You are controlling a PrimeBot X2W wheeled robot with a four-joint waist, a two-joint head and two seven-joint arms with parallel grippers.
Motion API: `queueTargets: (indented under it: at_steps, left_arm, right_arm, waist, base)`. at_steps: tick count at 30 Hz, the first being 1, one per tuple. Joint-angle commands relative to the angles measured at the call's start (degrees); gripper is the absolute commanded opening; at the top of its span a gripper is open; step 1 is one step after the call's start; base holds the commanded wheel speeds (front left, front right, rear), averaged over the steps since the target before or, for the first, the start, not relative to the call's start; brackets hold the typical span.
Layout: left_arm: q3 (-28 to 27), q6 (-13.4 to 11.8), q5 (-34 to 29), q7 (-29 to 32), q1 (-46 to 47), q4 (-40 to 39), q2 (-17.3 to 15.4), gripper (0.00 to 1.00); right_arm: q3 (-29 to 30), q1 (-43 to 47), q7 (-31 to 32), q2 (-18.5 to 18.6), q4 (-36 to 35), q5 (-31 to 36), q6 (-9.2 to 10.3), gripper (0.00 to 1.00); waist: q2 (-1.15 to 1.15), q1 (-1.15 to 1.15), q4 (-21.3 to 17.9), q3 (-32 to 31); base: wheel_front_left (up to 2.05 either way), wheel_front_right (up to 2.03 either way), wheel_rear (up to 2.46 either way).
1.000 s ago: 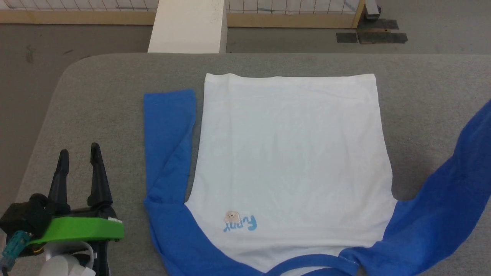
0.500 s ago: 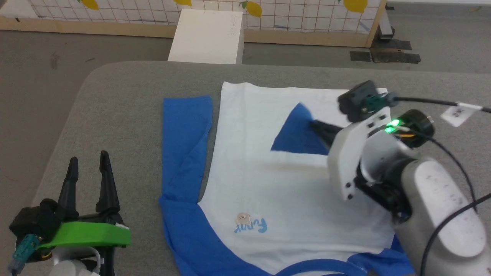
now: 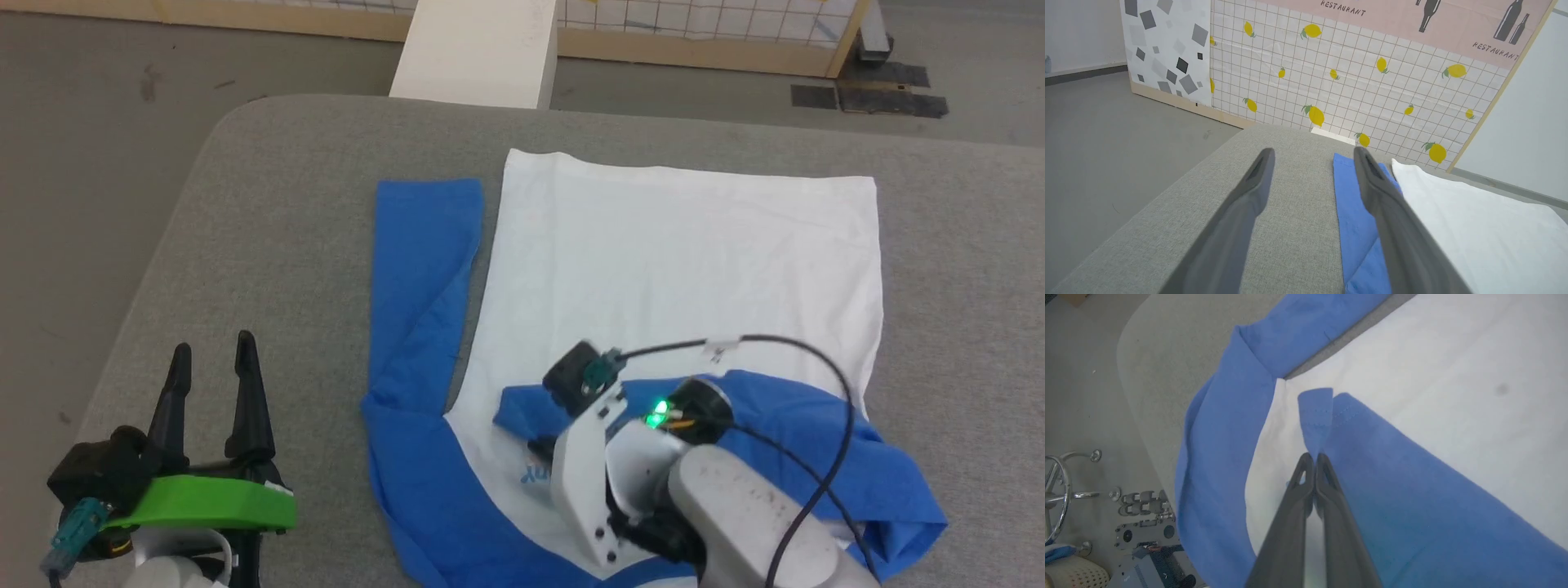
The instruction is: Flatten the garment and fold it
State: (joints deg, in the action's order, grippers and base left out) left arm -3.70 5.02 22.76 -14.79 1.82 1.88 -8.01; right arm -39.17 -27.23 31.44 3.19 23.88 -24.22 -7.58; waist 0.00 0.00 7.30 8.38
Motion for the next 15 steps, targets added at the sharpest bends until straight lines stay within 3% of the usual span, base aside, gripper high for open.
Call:
queueTargets:
  at_steps: [1, 4, 5, 6, 11, 15]
  left_arm:
    - [0.1, 0.2, 0.3, -0.2, 0.6, 0.3, 0.1, 1.0]
    - [0.2, 0.4, 0.3, -0.2, 0.8, 0.7, 0.1, 1.0]
    - [0.2, 0.4, 0.4, -0.2, 0.8, 0.8, 0.2, 1.0]
    - [0.1, 0.4, 0.4, -0.2, 0.7, 0.9, 0.2, 1.0]
    - [0.0, 0.2, 0.2, -0.2, 0.2, 1.2, 0.1, 1.0]
    - [-0.2, -0.1, 0.2, -0.1, -0.5, 1.0, -0.2, 1.0]
  right_arm:
    - [-1.4, 0.2, -0.5, -0.2, 1.4, -0.4, 0.09, 0.0]
    - [-3.9, -0.4, -2.0, -0.3, 2.9, -3.2, 0.09, 0.0]
    - [-4.1, -0.5, -2.5, -0.3, 2.9, -4.6, 0.09, 0.28]
    - [-4.3, -0.9, -3.2, -0.3, 2.8, -6.0, 0.09, 1.0]
    - [-2.8, -3.1, -6.1, -0.3, 0.6, -10.9, 0.09, 1.0]
    - [3.3, -4.3, -8.3, -0.3, -3.1, -12.9, 0.09, 1.0]
  waist:
    - [0.0, 0.0, 0.4, 0.4]
    - [0.0, 0.0, 0.7, 0.5]
    - [0.0, 0.0, 0.7, 0.5]
    - [0.0, 0.0, 0.6, 0.4]
    - [0.0, 0.0, -0.3, -0.7]
    - [0.0, 0.0, -1.5, -2.0]
  base:
    - [0.0, 0.0, 0.0]
    - [0.0, 0.0, 0.0]
    - [0.0, 0.0, 0.0]
    - [0.0, 0.0, 0.0]
    - [0.0, 0.0, 0.0]
    - [0.0, 0.0, 0.0]
